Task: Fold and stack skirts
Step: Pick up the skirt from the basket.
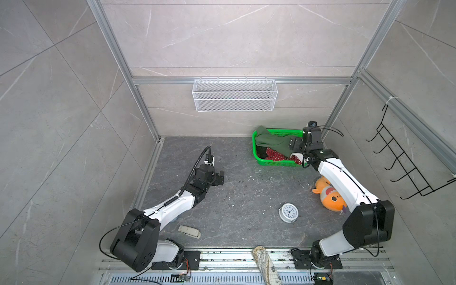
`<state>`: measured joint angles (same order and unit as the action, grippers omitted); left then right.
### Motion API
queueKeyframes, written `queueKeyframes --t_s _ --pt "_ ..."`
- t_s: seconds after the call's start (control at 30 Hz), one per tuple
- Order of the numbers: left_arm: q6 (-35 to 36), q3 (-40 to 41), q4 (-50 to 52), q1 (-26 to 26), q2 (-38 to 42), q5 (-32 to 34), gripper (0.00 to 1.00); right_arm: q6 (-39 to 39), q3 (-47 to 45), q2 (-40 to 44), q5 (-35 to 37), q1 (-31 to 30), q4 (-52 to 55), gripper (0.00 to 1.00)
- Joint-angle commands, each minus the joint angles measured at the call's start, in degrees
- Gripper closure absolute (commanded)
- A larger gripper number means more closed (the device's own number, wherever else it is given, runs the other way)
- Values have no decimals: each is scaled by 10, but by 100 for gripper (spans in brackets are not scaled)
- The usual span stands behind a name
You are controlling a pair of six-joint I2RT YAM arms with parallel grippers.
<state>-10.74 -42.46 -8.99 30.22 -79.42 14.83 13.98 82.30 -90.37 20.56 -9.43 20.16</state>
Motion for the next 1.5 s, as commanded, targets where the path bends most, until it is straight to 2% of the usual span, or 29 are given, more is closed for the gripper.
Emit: queueKeyframes --t_s 0.0,0.23,0.47,0.6,0.7,0.77,0.9,1.1,1.27,1.47 --pt "-15 -33 -31 10 -14 -21 0 5 72 -54 -14 -3 70 1" --pt "-16 -34 -43 15 -15 -51 0 30 158 -153 -24 -2 94 1" --pt "-10 -24 -37 16 11 -62 0 60 163 -212 -39 -2 95 4" --pt "-9 -20 -37 15 24 -64 0 67 164 -238 -55 -2 89 12" --pt "-9 -16 -40 15 29 -65 0 67 163 -243 -68 -2 73 32" --pt "-8 -13 -42 16 32 -66 0 64 160 -240 -77 -2 57 51" --pt "-14 -6 -44 15 39 -66 0 50 168 -225 -92 -1 44 99" --pt "-22 -5 -39 15 45 -53 0 10 164 -159 -169 -2 5 100" --pt "-25 -3 -42 15 48 -40 0 -30 177 -105 -291 -10 -2 100" --pt "-24 14 -73 15 59 -26 0 -56 175 -48 -414 -51 -13 100"
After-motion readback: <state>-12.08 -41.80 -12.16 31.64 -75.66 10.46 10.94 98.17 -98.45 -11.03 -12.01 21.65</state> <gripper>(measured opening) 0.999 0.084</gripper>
